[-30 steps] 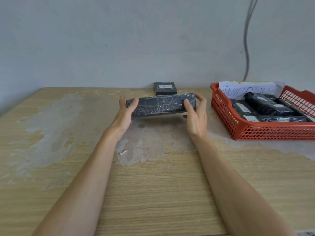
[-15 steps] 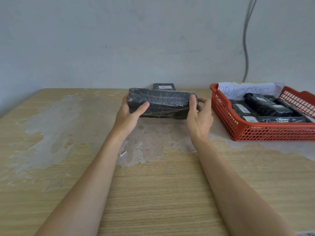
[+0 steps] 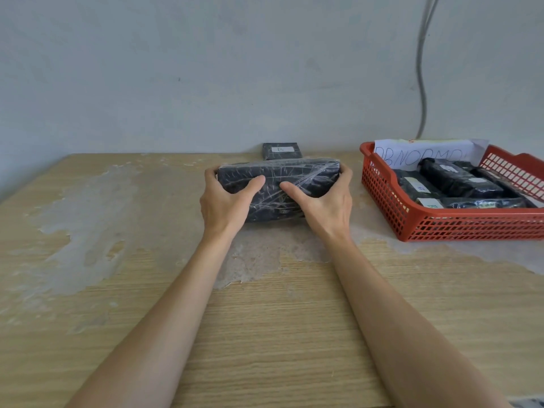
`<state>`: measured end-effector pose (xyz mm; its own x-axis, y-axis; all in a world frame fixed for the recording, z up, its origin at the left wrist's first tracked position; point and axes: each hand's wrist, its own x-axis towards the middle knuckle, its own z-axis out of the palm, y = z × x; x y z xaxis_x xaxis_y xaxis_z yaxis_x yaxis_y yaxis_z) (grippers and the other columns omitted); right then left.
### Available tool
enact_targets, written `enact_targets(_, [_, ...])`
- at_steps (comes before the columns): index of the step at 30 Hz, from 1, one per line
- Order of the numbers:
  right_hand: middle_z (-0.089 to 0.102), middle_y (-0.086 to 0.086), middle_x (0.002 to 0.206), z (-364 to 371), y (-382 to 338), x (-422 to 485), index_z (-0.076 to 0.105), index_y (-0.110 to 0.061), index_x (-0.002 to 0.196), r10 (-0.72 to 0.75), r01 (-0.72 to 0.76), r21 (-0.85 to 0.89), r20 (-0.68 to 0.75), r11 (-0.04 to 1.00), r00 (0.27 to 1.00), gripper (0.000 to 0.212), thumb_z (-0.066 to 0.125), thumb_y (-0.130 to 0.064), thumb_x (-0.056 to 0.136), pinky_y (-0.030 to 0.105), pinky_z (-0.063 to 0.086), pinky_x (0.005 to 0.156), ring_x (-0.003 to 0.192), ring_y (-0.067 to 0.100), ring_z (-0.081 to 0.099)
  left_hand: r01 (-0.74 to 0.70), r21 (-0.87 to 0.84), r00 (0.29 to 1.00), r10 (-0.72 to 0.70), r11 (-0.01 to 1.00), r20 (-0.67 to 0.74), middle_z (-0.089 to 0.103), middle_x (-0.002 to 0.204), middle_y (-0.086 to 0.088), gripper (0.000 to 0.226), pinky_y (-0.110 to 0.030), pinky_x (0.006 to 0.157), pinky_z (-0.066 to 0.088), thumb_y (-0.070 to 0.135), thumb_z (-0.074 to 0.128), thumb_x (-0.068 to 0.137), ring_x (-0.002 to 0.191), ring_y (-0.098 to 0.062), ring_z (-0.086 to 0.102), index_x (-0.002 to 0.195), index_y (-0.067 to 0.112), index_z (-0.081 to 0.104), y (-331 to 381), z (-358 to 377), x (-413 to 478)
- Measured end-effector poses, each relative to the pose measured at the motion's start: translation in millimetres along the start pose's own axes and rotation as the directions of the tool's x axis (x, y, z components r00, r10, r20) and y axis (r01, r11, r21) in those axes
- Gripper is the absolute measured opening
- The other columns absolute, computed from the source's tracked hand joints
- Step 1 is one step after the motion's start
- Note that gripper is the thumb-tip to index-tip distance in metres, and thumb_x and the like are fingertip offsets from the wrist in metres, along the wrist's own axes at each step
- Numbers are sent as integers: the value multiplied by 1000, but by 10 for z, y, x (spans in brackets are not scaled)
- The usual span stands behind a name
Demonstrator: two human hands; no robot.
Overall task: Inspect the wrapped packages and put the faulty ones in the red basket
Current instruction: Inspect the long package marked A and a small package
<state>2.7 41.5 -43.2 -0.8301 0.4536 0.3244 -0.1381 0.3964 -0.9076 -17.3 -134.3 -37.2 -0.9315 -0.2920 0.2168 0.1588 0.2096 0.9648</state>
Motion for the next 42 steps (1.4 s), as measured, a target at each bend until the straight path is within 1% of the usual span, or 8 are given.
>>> enact_targets(12, [59, -4, 149, -17, 9, 30, 36, -26, 159, -55, 57, -88, 29, 994, 998, 104, 76, -73, 75, 51, 49, 113, 137, 20, 57, -63, 24, 971, 56, 998, 234, 34, 153, 14, 97, -34, 105, 31, 36, 86, 88, 130, -8, 33, 159, 38, 20, -88, -179, 144])
enact_targets(17, [67, -10, 120, -61, -13, 40, 50, -24, 149, 14, -15, 63, 23, 998, 1000, 57, 68, -32, 95, 38, 53, 103, 110, 8, 64, -59, 72, 967, 39, 996, 251, 34, 165, 4, 89, -38, 108, 31, 38, 82, 91, 135, -12, 34, 157, 41, 22, -108, -189, 166])
enact_targets(23, [62, -10, 98, -53, -7, 67, 53, -27, 128, 99, -88, 184, -50, 979, 994, 28, 62, -38, 104, 29, 43, 84, 92, 4, 60, -17, 1, 975, 17, 1000, 220, 64, 109, -7, 41, -45, 96, 50, 29, 57, 103, 101, -24, 63, 142, 35, 46, -113, -147, 180])
enact_targets(27, [61, -10, 100, -73, 15, 95, 54, -25, 133, 92, -85, 180, -30, 980, 995, 34, 61, -43, 105, 31, 44, 89, 95, 8, 60, 21, -81, 983, -6, 997, 182, 63, 104, 0, 26, -38, 89, 49, 37, 51, 102, 96, -20, 62, 127, 32, 55, -134, -99, 185])
enact_targets(32, [62, -8, 142, -85, 12, 69, 44, -27, 157, 27, -42, 80, 178, 996, 984, 81, 83, -42, 87, 36, 48, 109, 129, 12, 60, 125, -99, 990, -118, 987, 75, 52, 90, 16, 20, -28, 77, 40, 32, 49, 111, 82, 0, 52, 91, 36, 49, -122, -105, 228])
enact_targets(34, [64, -12, 134, -78, 15, 71, 45, -32, 152, 13, -29, 90, 174, 995, 985, 79, 88, -37, 85, 36, 53, 107, 122, 8, 64, 139, -92, 985, -128, 986, 119, 62, 116, 13, 14, -29, 93, 45, 41, 62, 104, 109, -6, 60, 115, 35, 55, -145, -184, 269])
enact_targets(36, [66, -15, 125, -87, 22, 74, 46, -38, 142, 2, -18, 104, 152, 994, 988, 71, 87, -38, 85, 39, 55, 105, 116, 6, 67, 115, -38, 976, -106, 993, 188, 51, 151, 7, 69, -39, 112, 40, 45, 79, 91, 134, -14, 51, 147, 33, 39, -135, -230, 272])
enact_targets(42, [69, -9, 137, -112, 54, 116, 50, -26, 154, -1, -19, 97, 202, 995, 979, 92, 83, -45, 70, 46, 53, 111, 125, 12, 66, 57, 18, 980, -59, 998, 188, 61, 125, 14, 94, -36, 104, 52, 41, 93, 79, 118, -12, 64, 148, 28, 31, -177, -227, 263])
